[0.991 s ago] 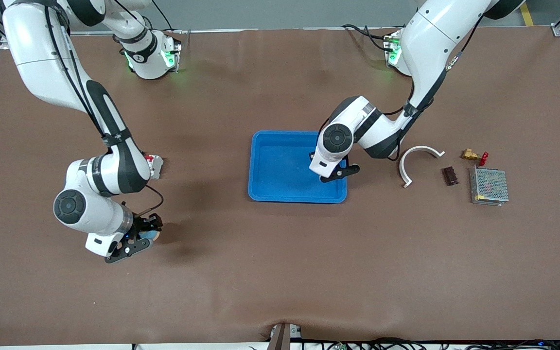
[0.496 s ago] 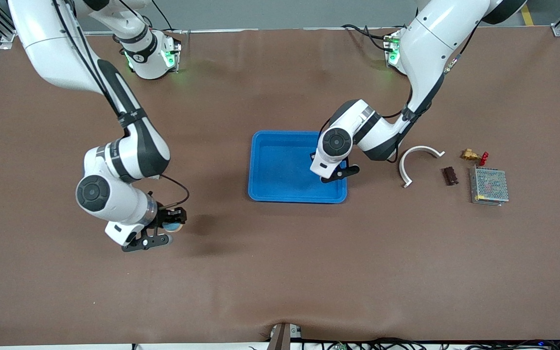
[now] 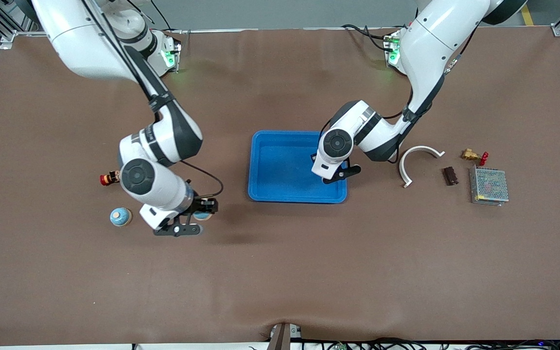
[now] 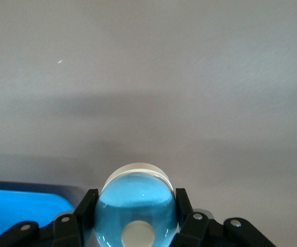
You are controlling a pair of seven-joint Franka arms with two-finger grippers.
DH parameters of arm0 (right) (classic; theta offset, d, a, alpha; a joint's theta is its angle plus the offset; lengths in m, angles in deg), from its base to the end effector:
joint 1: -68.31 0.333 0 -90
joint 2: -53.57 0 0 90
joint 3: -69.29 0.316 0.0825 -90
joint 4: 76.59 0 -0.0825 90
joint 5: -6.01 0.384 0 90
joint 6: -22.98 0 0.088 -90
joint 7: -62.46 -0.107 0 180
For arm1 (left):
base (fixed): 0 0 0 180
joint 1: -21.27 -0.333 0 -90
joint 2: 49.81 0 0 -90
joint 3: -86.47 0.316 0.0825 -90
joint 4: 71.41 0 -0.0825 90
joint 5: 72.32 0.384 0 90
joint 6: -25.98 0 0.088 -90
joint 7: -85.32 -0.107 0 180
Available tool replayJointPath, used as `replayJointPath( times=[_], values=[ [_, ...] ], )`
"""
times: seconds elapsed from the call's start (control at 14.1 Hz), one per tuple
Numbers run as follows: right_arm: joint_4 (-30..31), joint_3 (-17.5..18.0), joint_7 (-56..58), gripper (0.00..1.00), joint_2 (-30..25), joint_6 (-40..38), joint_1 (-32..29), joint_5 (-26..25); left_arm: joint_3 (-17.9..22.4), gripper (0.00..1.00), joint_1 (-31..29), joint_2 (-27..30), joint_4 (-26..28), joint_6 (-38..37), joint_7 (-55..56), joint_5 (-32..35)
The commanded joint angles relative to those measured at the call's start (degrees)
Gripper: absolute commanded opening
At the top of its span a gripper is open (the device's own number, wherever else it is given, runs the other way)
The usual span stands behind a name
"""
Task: Place electrolytic capacitor and blue bell in tray
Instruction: 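Release the capacitor in the tray while the right gripper carries the bell over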
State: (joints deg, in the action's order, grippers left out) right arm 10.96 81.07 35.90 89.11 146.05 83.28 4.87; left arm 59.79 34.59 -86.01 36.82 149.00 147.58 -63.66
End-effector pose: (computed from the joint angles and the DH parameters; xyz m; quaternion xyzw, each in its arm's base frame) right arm 0.6406 0.2965 0.3018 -0.9986 0.0120 0.0174 0.0483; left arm 0.4651 -0.3745 0.1786 -0.9727 -0.1587 0.1569 0.0635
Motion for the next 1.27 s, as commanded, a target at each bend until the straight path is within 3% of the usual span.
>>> replayJointPath(
  times=[0.0,0.5,0.78,0.92,1.2],
  values=[
    [0.3,-0.3,-7.0,0.43,-0.9,0.2,3.3,-0.4,0.0,1.00,0.1,0.0,-1.0,-0.9,1.6,1.7],
    [1.6,-0.8,-18.5,0.43,-0.7,3.3,11.5,-1.4,-0.1,1.00,-0.9,5.2,-1.7,-5.4,2.7,1.7],
    [1.6,-0.9,-25.2,0.43,0.1,4.5,14.4,-5.9,-0.1,1.00,-1.8,7.5,-8.4,-14.4,1.9,1.8],
    [1.7,-0.9,-26.6,0.43,0.9,6.2,14.9,-6.6,-0.1,1.00,-4.3,8.5,-11.6,-18.2,-0.3,2.2],
    [3.2,-1.0,-27.3,0.43,2.3,10.6,16.0,-6.7,-0.4,1.00,-13.1,11.3,-11.3,-18.7,-14.9,2.1]
  ],
)
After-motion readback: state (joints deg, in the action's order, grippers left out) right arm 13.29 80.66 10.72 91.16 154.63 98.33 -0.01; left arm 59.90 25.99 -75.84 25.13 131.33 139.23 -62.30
